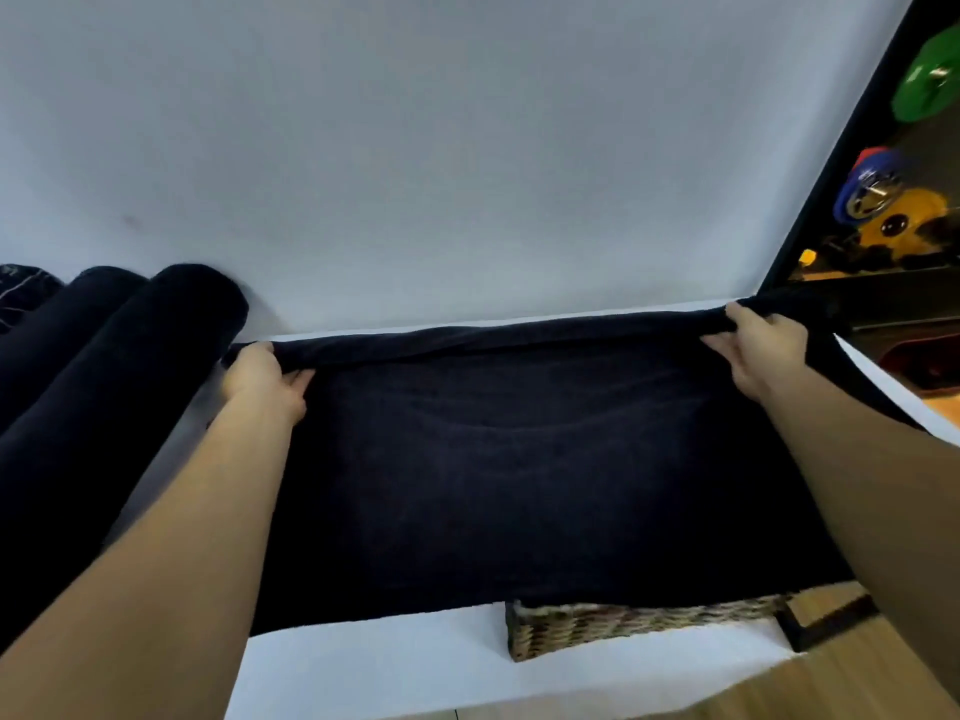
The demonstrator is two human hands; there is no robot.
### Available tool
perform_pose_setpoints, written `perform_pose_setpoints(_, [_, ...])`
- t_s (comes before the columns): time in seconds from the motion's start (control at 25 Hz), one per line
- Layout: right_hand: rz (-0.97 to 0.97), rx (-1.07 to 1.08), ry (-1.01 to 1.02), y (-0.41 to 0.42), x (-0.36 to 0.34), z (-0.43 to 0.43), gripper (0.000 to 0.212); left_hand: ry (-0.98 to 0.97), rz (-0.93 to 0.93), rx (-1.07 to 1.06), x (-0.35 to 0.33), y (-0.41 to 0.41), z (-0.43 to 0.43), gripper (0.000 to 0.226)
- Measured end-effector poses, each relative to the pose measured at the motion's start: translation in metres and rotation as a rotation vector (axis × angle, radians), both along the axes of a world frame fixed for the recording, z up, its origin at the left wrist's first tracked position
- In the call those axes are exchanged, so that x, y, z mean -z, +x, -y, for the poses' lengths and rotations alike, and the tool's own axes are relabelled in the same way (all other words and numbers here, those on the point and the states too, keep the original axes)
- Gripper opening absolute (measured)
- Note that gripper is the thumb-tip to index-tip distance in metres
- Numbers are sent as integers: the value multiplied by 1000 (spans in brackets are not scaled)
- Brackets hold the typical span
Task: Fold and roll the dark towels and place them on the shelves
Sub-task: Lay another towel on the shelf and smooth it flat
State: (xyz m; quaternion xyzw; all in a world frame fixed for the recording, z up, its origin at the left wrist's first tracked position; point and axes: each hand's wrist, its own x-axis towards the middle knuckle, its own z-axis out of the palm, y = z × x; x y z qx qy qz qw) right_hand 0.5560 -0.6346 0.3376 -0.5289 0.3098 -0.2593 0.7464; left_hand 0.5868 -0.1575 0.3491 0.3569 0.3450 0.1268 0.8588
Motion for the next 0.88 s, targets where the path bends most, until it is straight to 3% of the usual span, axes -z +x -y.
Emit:
perform_pose_setpoints(0.08, [2, -56, -126, 17, -1, -4, 8, 3, 65, -37, 5, 12, 5, 38])
perform_pose_setpoints(0.16, [-10, -113, -252, 33, 4, -3, 2, 207, 111, -73, 9, 15, 18, 38])
perform_pose_setpoints(0.24, [-119, -149, -553, 41, 9, -4, 17, 787, 51, 29, 15, 14, 33, 37])
perform_pose_setpoints(0.32, [-281, -236, -1006, 42, 11, -11, 24, 1489, -12, 364, 26, 13, 44, 46])
perform_pose_setpoints(0.4, [-331, -341, -1292, 40, 13, -19, 28, 1901, -176, 707, 34, 16, 46, 61])
perform_pose_setpoints(0.48, [-358, -381, -1390, 42, 15, -20, 34, 2001, -302, 853, 35, 21, 46, 70])
perform_pose_setpoints(0.64, [-442, -457, -1444, 49, 22, -14, 43, 1969, -357, 851, 30, 5, 24, 74])
perform_pose_setpoints(0.76, [-621, -580, -1544, 53, 21, -8, 57, 1990, -368, 887, 36, -19, 1, 75])
perform_pose_setpoints(0.88, [-823, -721, -1606, 65, 16, -17, 70, 1942, -538, 977, 31, -17, -17, 72])
